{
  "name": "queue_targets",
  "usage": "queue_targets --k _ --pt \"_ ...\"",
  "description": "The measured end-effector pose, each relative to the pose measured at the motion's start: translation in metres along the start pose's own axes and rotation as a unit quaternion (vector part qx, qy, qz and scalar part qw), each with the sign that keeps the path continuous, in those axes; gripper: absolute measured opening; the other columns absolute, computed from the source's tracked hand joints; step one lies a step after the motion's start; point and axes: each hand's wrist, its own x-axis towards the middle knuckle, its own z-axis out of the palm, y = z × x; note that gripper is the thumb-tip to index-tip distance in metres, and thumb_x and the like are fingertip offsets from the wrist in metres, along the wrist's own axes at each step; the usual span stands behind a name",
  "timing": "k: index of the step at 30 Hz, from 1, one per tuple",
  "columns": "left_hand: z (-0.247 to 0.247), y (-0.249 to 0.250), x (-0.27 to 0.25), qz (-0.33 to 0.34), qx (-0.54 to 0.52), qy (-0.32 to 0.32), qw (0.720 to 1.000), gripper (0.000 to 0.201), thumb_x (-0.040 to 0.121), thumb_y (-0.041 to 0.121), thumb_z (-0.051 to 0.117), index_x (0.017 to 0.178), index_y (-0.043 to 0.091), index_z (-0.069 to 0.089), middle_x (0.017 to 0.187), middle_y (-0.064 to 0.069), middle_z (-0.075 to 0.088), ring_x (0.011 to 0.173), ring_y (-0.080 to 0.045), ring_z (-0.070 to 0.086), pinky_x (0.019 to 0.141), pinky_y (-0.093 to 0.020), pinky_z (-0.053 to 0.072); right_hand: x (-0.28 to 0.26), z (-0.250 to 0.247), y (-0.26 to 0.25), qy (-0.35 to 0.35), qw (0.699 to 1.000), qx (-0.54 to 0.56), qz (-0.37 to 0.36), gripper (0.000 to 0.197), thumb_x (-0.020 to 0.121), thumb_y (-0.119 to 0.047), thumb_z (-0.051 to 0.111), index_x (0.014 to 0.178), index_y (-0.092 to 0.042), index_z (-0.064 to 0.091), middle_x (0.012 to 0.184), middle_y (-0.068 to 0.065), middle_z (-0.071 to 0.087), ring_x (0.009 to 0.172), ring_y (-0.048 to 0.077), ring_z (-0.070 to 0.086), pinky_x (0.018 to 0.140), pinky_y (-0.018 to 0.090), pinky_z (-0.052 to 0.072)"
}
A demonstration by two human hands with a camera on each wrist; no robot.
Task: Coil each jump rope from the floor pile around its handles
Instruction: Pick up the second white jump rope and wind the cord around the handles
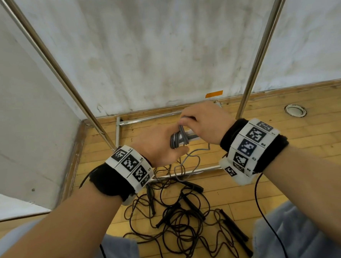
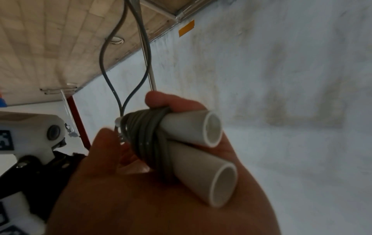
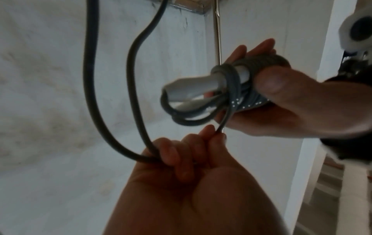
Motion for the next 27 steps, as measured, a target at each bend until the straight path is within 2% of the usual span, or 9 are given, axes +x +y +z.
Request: queue_targets --k 4,8,10,12,15,18,21,23,27 --pt "0.0 0.002 -0.001 -0.025 -0.08 0.062 0.995 0.034 0.075 0.06 0.066 0.079 0.027 0.065 0.056 0.005 0.055 0.052 -0.01 0.049 0.047 -0.022 0.034 0.002 -0.002 0.003 0.024 0.994 0.099 0.044 0.024 0.093 -0.03 0.053 0.078 -0.017 0.066 0.06 -0.011 0.048 0.054 0.002 0.045 0.052 0.013 0.029" --pt "0.0 0.004 -0.002 -0.035 -0.095 0.072 0.992 0.02 0.079 0.048 0.066 0.079 0.029 0.065 0.056 0.009 0.054 0.054 -0.006 0.051 0.049 -0.024 0.037 0.006 -0.001 0.009 0.028 0.98 0.183 0.078 0.03 0.091 -0.03 0.058 0.081 -0.004 0.07 0.052 -0.006 0.044 0.043 0.002 0.04 0.045 0.009 0.032" --pt "-0.003 0.007 -0.004 -0.036 -0.098 0.079 0.991 0.016 0.079 0.044 0.064 0.076 0.028 0.062 0.055 0.008 0.054 0.054 -0.009 0.052 0.05 -0.028 0.041 0.009 -0.003 0.013 0.025 0.968 0.229 0.098 0.027 0.088 -0.033 0.062 0.078 -0.009 0.071 0.056 0.001 0.048 0.043 0.005 0.037 0.042 0.009 0.03" --pt "-0.007 0.009 -0.005 -0.033 -0.113 0.082 0.99 0.016 0.078 0.041 0.064 0.077 0.025 0.063 0.056 0.006 0.055 0.054 -0.011 0.052 0.052 -0.03 0.043 0.011 -0.007 0.017 0.014 0.954 0.275 0.117 0.02 0.084 -0.036 0.066 0.072 -0.02 0.072 0.053 -0.002 0.049 0.043 0.006 0.037 0.042 0.011 0.031" --pt "-0.016 0.013 -0.005 -0.021 -0.159 0.076 0.984 0.019 0.075 0.044 0.061 0.08 0.027 0.066 0.059 0.005 0.059 0.055 -0.011 0.053 0.051 -0.028 0.044 0.012 -0.008 0.023 -0.006 0.92 0.366 0.142 0.016 0.078 -0.036 0.07 0.068 -0.023 0.07 0.049 -0.012 0.053 0.046 0.004 0.045 0.048 0.014 0.037" --pt "-0.024 0.019 -0.007 -0.01 -0.216 0.085 0.973 0.013 0.074 0.044 0.06 0.077 0.032 0.063 0.06 0.01 0.059 0.051 -0.009 0.053 0.046 -0.02 0.04 0.01 0.005 0.024 -0.032 0.858 0.486 0.164 0.011 0.081 -0.023 0.066 0.073 -0.016 0.067 0.057 -0.005 0.06 0.053 0.013 0.05 0.047 0.021 0.039" --pt "-0.031 0.016 -0.005 -0.051 -0.271 0.108 0.955 0.023 0.077 0.04 0.06 0.081 0.018 0.064 0.067 -0.004 0.064 0.059 -0.024 0.061 0.055 -0.041 0.053 0.007 0.019 0.014 -0.011 0.826 0.533 0.185 0.034 0.095 -0.004 0.043 0.067 -0.014 0.06 0.045 -0.006 0.049 0.045 0.012 0.035 0.037 0.017 0.028" --pt "-0.036 0.01 -0.002 -0.076 -0.297 0.124 0.944 0.021 0.081 0.035 0.062 0.081 0.014 0.062 0.071 -0.011 0.066 0.061 -0.03 0.063 0.055 -0.045 0.054 0.007 0.025 0.006 -0.001 0.848 0.504 0.166 0.031 0.096 -0.011 0.043 0.069 -0.014 0.057 0.047 -0.005 0.045 0.042 0.009 0.031 0.038 0.019 0.026" --pt "-0.04 0.002 0.001 -0.105 -0.337 0.155 0.923 0.027 0.078 0.038 0.059 0.082 0.011 0.061 0.071 -0.011 0.066 0.053 -0.018 0.061 0.043 -0.022 0.044 0.002 0.027 -0.01 0.064 0.959 0.264 0.074 0.031 0.1 -0.025 0.038 0.076 -0.02 0.057 0.059 -0.012 0.046 0.05 0.0 0.04 0.049 0.013 0.03"
